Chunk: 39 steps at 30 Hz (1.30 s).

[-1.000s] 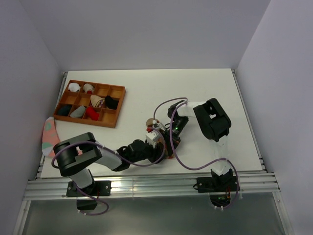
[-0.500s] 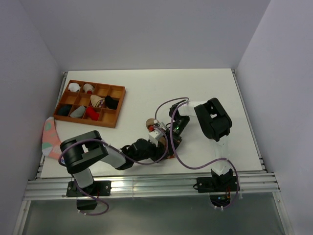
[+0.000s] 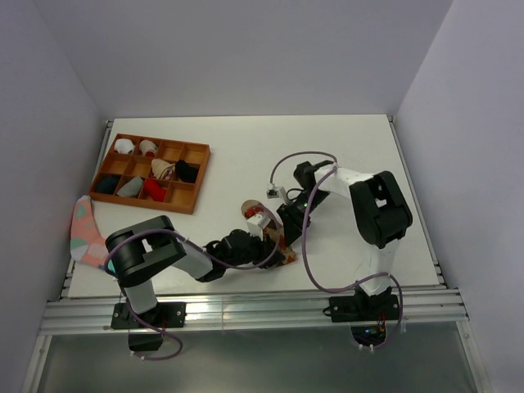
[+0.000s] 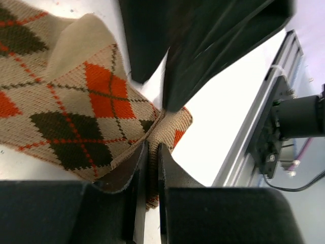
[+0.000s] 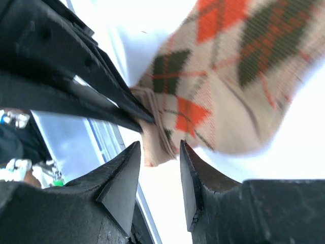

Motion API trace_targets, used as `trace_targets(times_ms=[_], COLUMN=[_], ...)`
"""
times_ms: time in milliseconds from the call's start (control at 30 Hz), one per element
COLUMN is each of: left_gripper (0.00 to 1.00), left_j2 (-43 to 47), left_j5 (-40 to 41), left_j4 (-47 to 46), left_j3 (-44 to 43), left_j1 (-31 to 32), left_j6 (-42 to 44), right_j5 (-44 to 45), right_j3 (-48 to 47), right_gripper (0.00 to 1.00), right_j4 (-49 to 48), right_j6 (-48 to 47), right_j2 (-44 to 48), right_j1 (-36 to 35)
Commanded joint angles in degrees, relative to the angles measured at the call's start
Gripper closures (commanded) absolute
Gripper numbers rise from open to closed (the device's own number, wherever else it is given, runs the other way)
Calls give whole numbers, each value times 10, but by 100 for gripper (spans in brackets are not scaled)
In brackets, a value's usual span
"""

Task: Roll the socks
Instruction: Roll the sock at the center of the board.

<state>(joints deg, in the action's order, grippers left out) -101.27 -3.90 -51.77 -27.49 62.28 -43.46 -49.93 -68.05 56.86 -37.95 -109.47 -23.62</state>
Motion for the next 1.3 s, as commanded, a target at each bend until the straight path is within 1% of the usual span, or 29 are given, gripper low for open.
trace_targets(times_ms=[0, 167, 233, 267, 333, 367, 467, 567, 600, 667, 767, 800, 833, 867, 900, 933, 1033, 1133, 1267], left_gripper=[100, 100, 100, 100, 100, 100, 100, 100, 100, 100, 100, 100, 100, 100, 100, 100, 100, 100, 100], left_j2=[-30, -48, -59, -61, -67, -67, -73, -72, -75, -77, -89, -91, -93, -94, -96, -96, -98, -106, -124], left_j5=[-23, -66, -83, -98, -131, -142, -182, -200, -210, -218, -247, -254, -255, -259, -263, -270, -283, -286, -309], left_j4=[45, 61, 78, 103, 119, 127, 162, 202, 240, 269, 307, 317, 342, 347, 353, 367, 379, 404, 424], left_j3=[30, 21, 10, 5, -7, -12, -28, -43, -50, -70, -85, -87, -92, -93, -93, -94, -96, -107, -122], left_j1=[-18, -39, -51, -57, -72, -78, -98, -110, -117, -122, -139, -150, -155, -160, -172, -177, -191, -195, -198], left_j6=[-40, -75, -81, -87, -95, -98, -112, -119, -116, -107, -102, -100, -92, -89, -88, -85, -80, -67, -59], right_j5=[18, 29, 52, 62, 78, 81, 82, 73, 70, 81, 128, 157, 173, 189, 206, 227, 248, 259, 293], right_j3=[16, 40, 58, 65, 87, 95, 120, 143, 156, 169, 208, 236, 251, 267, 297, 309, 329, 329, 339], right_gripper=[55, 55, 55, 55, 55, 54, 53, 52, 50, 50, 50, 50, 49, 48, 46, 46, 45, 45, 45], right_j4=[-36, -62, -84, -95, -122, -129, -142, -147, -148, -155, -189, -198, -226, -242, -270, -280, -302, -311, -348], right_j6=[28, 35, 32, 32, 28, 26, 10, -12, -28, -41, -57, -61, -61, -62, -59, -62, -66, -79, -83], right_j2=[43, 82, 120, 149, 179, 208, 254, 292, 302, 328, 371, 385, 401, 434, 449, 470, 479, 470, 459], right_j1=[24, 67, 76, 78, 78, 80, 81, 81, 80, 71, 31, 14, -23, -43, -65, -103, -145, -162, -206])
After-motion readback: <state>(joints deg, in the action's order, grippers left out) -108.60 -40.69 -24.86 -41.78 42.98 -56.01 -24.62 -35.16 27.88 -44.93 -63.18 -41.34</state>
